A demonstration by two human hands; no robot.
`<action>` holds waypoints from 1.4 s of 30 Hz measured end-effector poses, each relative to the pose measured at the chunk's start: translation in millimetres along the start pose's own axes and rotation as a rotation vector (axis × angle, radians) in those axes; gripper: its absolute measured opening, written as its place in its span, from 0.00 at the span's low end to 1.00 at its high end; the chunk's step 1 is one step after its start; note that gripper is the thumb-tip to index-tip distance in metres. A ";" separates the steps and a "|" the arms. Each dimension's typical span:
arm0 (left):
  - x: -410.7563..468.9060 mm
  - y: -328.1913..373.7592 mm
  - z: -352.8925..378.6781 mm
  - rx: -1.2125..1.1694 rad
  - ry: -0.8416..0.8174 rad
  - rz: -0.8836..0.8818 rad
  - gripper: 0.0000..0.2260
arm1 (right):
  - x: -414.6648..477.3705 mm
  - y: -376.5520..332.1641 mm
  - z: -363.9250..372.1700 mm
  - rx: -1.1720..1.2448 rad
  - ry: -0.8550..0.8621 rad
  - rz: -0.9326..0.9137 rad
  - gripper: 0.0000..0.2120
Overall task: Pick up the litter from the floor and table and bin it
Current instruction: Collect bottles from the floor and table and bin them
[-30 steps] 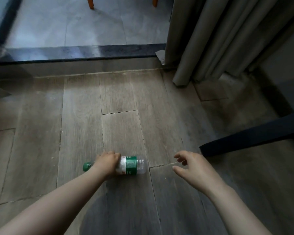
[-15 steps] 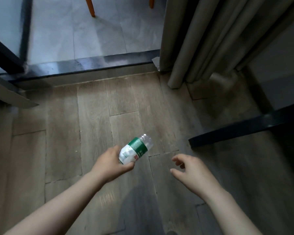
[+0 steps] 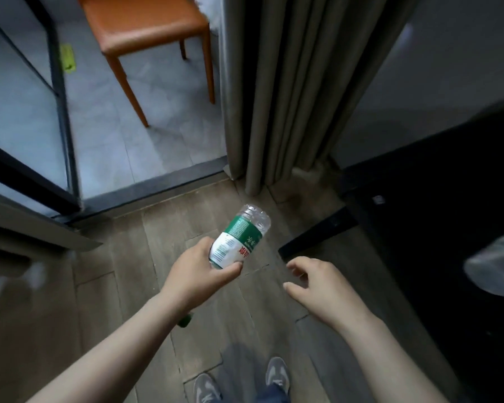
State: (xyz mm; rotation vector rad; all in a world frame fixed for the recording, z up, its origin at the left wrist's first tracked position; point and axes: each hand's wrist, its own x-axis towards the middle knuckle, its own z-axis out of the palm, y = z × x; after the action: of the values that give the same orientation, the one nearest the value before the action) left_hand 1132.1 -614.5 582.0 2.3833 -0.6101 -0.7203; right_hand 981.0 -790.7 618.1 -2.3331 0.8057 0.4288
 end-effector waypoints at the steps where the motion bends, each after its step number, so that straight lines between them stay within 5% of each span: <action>1: -10.0 21.4 -14.0 -0.001 0.006 0.023 0.17 | -18.4 -5.0 -18.6 0.010 0.029 0.007 0.19; 14: -125.5 257.6 -63.6 -0.106 -0.068 0.294 0.19 | -246.8 31.4 -175.5 0.285 0.464 0.190 0.19; 30: -206.4 454.0 96.8 -0.131 -0.271 0.512 0.19 | -412.7 231.9 -223.7 0.476 0.734 0.419 0.19; 42: -251.1 527.5 200.7 0.005 -0.497 0.649 0.15 | -484.8 301.6 -197.6 0.568 0.812 0.691 0.20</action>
State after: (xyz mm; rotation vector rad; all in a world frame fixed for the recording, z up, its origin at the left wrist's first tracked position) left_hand 687.6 -938.0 863.7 1.8183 -1.4948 -0.9931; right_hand 437.7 -893.3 861.7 -1.5933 1.8401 -0.4817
